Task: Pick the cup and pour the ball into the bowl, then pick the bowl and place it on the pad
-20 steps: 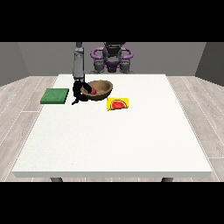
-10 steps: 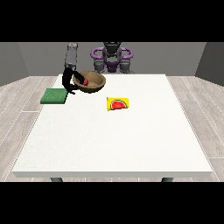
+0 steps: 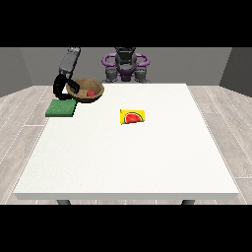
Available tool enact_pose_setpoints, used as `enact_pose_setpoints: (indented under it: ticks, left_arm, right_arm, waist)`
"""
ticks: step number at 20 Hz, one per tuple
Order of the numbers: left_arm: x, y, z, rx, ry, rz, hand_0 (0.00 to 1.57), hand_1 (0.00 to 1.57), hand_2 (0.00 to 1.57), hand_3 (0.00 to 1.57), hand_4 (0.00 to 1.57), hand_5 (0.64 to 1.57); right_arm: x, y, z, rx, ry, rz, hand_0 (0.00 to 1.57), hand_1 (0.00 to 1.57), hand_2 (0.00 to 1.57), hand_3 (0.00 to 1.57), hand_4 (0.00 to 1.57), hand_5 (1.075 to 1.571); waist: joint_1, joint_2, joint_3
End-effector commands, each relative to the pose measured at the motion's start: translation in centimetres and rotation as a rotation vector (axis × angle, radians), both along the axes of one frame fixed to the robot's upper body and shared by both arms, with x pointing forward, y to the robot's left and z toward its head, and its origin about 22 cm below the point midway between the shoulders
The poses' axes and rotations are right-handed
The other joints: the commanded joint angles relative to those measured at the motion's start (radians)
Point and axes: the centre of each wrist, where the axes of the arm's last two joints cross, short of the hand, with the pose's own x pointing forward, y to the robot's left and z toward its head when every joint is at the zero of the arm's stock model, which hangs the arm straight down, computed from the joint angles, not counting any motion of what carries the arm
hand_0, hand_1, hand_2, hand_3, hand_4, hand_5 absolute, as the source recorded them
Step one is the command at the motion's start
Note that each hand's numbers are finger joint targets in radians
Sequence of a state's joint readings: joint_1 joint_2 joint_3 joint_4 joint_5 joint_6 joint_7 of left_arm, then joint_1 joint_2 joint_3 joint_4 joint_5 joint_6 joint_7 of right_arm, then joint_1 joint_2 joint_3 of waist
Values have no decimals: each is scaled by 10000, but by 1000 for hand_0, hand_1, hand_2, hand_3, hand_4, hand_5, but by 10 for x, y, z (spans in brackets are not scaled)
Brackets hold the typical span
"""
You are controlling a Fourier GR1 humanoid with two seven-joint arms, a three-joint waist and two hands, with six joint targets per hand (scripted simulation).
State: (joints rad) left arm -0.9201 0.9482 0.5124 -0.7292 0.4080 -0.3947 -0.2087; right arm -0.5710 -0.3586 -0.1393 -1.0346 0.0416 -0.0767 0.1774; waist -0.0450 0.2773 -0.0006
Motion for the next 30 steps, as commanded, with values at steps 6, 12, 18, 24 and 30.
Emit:
enact_pose_setpoints:
  ticks: [6, 12, 18, 24, 30]
  left_arm:
    - [0, -10, 14, 200, -508, 159, 0, 0, 0, 0, 0, 1533]
    - [-5, -22, 43, 412, -806, 53, 0, 0, 0, 0, 0, 1534]
    - [-17, -34, 75, 787, -1627, -72, 0, 0, 0, 0, 202, 1532]
    - [-34, -31, 86, 678, -2263, -21, 0, 0, 0, 0, 0, 1538]
    - [-23, -32, 64, 529, -1457, -252, 0, 0, 0, 0, 0, 1529]
  right_arm:
    - [5, -46, 6, -319, -621, -452, 1571, 1571, 1571, 1571, 1305, 1528]
    - [0, -105, 32, 316, -1089, -604, 1571, 1571, 1571, 1174, 1287, 1534]
    - [6, -130, 60, 586, -1597, -870, 1571, 1571, 1571, 779, 1293, 1551]
    - [-18, -163, 37, -21, -2059, -970, 1571, 1571, 1571, 208, 1284, 1554]
    - [-19, -177, 60, 168, -1724, -1108, 1571, 1571, 1571, 705, 1256, 1559]
  waist:
    - [83, 639, 14]
    - [88, 882, 24]
    - [555, 1703, 31]
    - [521, 2265, 29]
    - [523, 1400, 15]
